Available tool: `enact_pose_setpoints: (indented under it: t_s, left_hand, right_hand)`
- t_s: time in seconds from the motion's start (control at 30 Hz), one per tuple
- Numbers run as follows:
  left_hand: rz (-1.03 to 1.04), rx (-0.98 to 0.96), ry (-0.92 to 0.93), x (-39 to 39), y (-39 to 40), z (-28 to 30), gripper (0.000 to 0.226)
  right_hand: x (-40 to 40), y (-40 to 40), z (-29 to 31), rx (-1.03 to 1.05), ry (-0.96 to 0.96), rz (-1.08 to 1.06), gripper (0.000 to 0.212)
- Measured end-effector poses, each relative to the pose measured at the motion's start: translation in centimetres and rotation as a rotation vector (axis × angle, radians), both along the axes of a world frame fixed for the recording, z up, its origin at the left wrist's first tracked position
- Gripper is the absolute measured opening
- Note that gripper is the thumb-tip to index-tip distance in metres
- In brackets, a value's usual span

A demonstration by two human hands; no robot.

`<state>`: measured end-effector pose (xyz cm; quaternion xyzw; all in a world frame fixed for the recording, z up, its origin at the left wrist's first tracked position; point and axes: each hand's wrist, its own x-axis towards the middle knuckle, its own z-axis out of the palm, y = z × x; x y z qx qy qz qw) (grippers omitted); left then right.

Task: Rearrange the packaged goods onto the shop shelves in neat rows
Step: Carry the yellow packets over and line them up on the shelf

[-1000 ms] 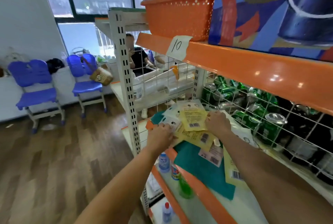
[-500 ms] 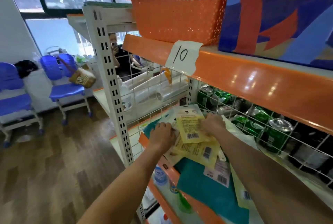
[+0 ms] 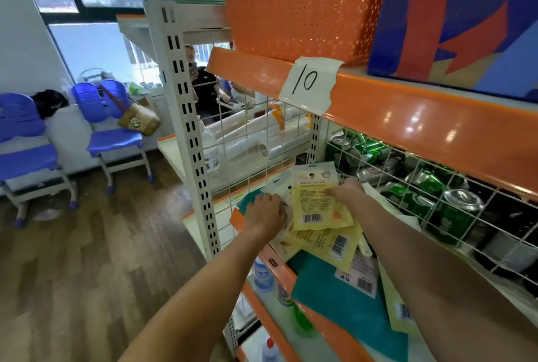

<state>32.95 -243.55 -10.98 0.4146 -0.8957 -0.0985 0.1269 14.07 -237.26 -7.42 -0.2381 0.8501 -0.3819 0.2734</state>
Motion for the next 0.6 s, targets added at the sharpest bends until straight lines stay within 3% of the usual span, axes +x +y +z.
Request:
enact_pose_setpoints:
  t_s: [0.27,0.5,0.6]
  left_hand:
    - [-0.045,-0.033,-0.05,1.2,1.3,0.8,0.033]
    - [-0.179,-0.111,-0.02,2.3,1.9,2.2,0.036]
    - [-0.242,-0.114,-0.014,3.3,2.0,2.6,0.035]
  right_hand:
    - [-0.5,2.1,-0.1,-0.217,-0.227,-0.1,0.045]
    - [-3.3,4.7,-4.8,-0.266,-0.35,-0.208,0.038]
    - [-1.1,7.2,-4.2,-0.267,-0.325,-0.25,0.034]
